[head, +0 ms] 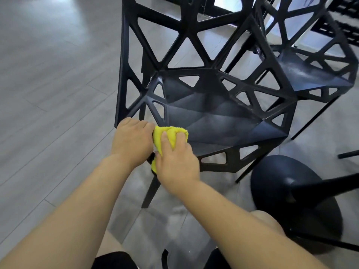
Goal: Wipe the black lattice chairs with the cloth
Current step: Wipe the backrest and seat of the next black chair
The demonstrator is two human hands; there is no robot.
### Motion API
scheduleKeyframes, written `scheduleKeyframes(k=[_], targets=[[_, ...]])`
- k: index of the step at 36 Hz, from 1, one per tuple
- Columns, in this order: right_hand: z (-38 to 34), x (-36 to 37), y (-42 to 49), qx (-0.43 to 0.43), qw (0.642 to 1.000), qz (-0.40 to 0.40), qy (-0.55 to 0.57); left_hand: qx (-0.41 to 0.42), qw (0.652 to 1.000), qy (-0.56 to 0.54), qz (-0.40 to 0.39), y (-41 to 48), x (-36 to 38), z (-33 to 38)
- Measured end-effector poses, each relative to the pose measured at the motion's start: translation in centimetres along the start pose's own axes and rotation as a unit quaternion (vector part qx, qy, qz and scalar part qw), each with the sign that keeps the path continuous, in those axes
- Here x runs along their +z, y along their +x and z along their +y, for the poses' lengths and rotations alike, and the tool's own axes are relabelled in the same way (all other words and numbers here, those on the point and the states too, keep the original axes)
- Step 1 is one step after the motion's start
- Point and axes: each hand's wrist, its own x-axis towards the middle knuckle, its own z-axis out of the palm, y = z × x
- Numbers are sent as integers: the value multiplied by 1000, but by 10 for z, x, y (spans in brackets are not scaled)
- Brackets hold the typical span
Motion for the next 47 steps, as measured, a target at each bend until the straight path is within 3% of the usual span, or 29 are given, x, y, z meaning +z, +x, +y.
scheduleKeyframes(k=[3, 5, 11, 16, 19, 24, 26, 29, 34, 37, 41, 45, 47], targets=[[24, -2, -8, -66, 997, 29, 22, 14, 1000, 8, -1, -2, 4, -4], [53, -7, -10, -63, 997, 37, 30, 17, 1000, 15, -5, -2, 3, -4], [143, -35, 7, 185, 979, 79, 22, -4, 999, -27, 18, -7, -1, -5], [123, -34, 7, 246, 965, 88, 17, -57, 996, -69, 16, -13, -4, -17], [89, -21, -8, 187, 976, 108, 28, -98, 991, -86, 32, -17, -7, -28], [54, -4, -33, -108, 989, 79, 59, -144, 982, -111, 43, -20, -7, -28], [63, -2, -36, -158, 982, 84, 64, -148, 983, -103, 46, -24, -4, -23], [96, -6, -33, -129, 980, 117, 92, -157, 983, -88, 42, -31, -2, -9], [166, -25, -26, 137, 966, 162, 148, -107, 979, -173, 23, -30, -5, 37], [176, -31, -19, 200, 960, 138, 141, -43, 976, -214, -17, -28, -6, 71], [155, -29, -18, 156, 972, 133, 118, -1, 983, -174, -61, -29, -2, 101], [144, -30, -30, -17, 990, 74, 120, 9, 987, -142, -71, -31, 2, 101], [157, -34, -28, -46, 993, 59, 96, 9, 986, -154, -61, -30, 2, 99]])
